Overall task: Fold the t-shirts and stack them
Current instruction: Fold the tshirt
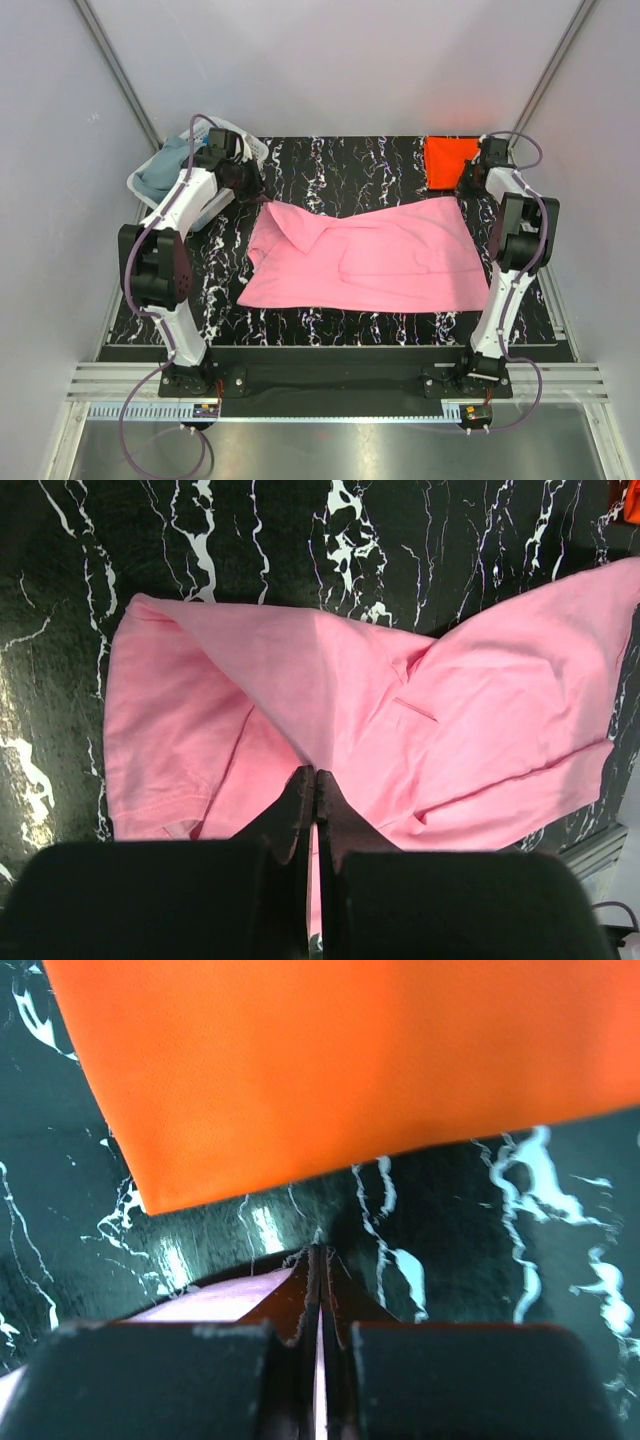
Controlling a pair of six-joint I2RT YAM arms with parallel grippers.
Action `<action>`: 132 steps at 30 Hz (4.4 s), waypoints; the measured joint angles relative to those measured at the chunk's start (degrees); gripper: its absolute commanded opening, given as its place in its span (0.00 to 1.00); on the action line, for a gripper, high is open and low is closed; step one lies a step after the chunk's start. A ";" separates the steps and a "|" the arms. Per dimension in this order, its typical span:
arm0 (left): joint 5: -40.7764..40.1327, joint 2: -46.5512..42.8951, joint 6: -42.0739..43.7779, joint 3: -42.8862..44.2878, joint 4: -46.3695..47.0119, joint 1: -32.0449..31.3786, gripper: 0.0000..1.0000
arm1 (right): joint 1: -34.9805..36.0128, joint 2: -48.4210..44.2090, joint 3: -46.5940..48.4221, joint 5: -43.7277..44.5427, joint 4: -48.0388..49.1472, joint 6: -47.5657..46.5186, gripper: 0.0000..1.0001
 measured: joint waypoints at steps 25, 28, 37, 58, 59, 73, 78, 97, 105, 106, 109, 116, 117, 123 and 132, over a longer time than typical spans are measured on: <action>5.66 -8.90 -4.83 -4.20 -5.53 2.29 0.00 | -1.11 -20.81 -24.04 3.32 20.94 0.48 0.00; 5.77 -10.73 -4.83 -6.05 -6.23 2.32 0.00 | -1.11 -22.60 -24.33 3.56 19.17 0.68 0.00; 5.99 -18.51 -4.20 -12.59 -7.28 2.32 0.00 | -1.25 -30.32 -29.73 8.02 15.02 1.66 0.00; 6.21 -28.46 -3.04 -29.31 -7.13 2.34 0.00 | -2.03 -38.16 -42.64 16.06 8.46 4.79 0.00; 6.25 -28.57 -3.06 -30.80 -6.97 2.34 0.00 | -2.03 -38.14 -43.32 16.41 7.93 4.96 0.00; 4.96 -28.81 -1.92 -37.44 -5.14 2.36 0.00 | -2.60 -38.58 -47.23 20.11 6.27 6.43 0.00; 2.27 -30.16 -1.33 -36.89 -6.36 2.36 0.00 | -3.06 -40.26 -47.98 20.61 6.23 6.71 0.00; 4.17 -30.95 -0.90 -41.35 -4.68 2.01 0.02 | -3.10 -42.88 -51.23 21.31 3.23 9.29 0.36; 5.40 -31.06 -0.39 -41.72 -4.22 1.38 0.02 | -3.17 -46.12 -45.22 16.76 -2.69 13.18 0.31; 5.62 -31.08 -0.37 -41.72 -4.07 1.38 0.00 | -3.17 -45.72 -44.46 15.98 -2.71 13.81 0.28; 5.51 -31.08 0.17 -41.72 -4.11 1.36 0.00 | -3.28 -43.30 -43.80 14.34 -2.51 15.39 0.19; 1.73 -31.10 2.01 -41.90 -5.46 1.29 0.00 | -4.92 -34.88 -46.84 11.87 -0.83 17.27 0.14; 1.66 -31.10 2.05 -42.12 -5.38 1.29 0.00 | -5.22 -34.67 -46.23 11.50 -0.68 17.22 0.15; 2.67 -31.32 1.25 -42.88 -4.72 1.29 0.02 | -5.53 -35.41 -43.76 10.38 -3.98 16.74 0.39; 3.65 -30.60 -0.85 -40.76 -3.19 1.29 0.04 | 5.92 -48.65 -38.58 8.83 -6.73 16.98 0.37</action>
